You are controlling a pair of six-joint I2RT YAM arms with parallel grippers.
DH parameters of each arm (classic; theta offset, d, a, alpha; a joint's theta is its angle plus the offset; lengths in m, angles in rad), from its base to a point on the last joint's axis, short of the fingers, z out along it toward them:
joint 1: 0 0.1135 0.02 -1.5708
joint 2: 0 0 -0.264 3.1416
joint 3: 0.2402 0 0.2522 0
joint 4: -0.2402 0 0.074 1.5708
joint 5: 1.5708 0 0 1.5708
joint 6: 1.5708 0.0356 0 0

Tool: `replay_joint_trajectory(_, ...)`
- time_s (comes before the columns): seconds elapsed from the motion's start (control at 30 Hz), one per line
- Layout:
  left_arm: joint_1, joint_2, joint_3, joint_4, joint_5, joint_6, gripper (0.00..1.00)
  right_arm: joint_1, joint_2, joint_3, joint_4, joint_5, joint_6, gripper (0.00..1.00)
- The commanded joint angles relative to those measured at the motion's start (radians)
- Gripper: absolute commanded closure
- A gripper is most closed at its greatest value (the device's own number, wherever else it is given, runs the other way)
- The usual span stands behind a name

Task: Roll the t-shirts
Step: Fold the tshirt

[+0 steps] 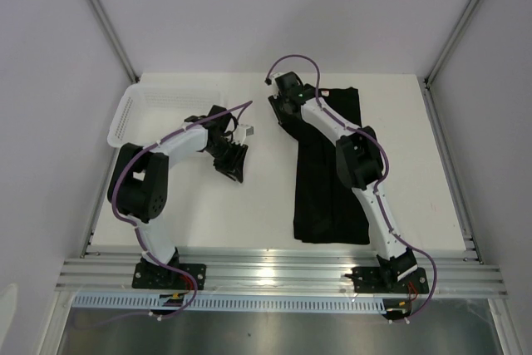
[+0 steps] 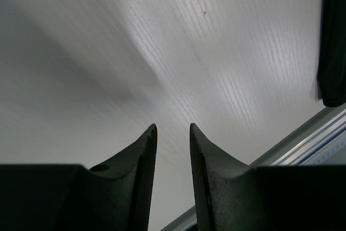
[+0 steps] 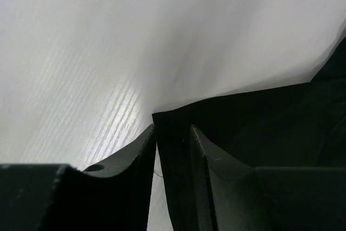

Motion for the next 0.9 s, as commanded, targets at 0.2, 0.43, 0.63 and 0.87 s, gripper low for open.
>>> replay_joint_trajectory(0.2, 0.013, 0.004, 0.031, 0.001, 0.015, 0.024, 0.66, 0.0, 0.089, 0.073, -0.066, 0.019, 0.021, 0.65)
replay_joint_trajectory(0.43, 0.013, 0.009, 0.022, -0.002, 0.017, 0.024, 0.66, 0.0, 0.092, 0.07, -0.076, 0.017, 0.024, 0.78)
replay_joint_trajectory(0.63, 0.013, 0.007, 0.026, -0.002, 0.014, 0.024, 0.66, -0.026, 0.054, 0.071, -0.046, -0.003, 0.067, 0.96)
replay_joint_trajectory(0.87, 0.013, 0.007, 0.025, -0.003, 0.014, 0.026, 0.66, -0.098, 0.002, 0.068, 0.009, -0.024, 0.167, 1.0)
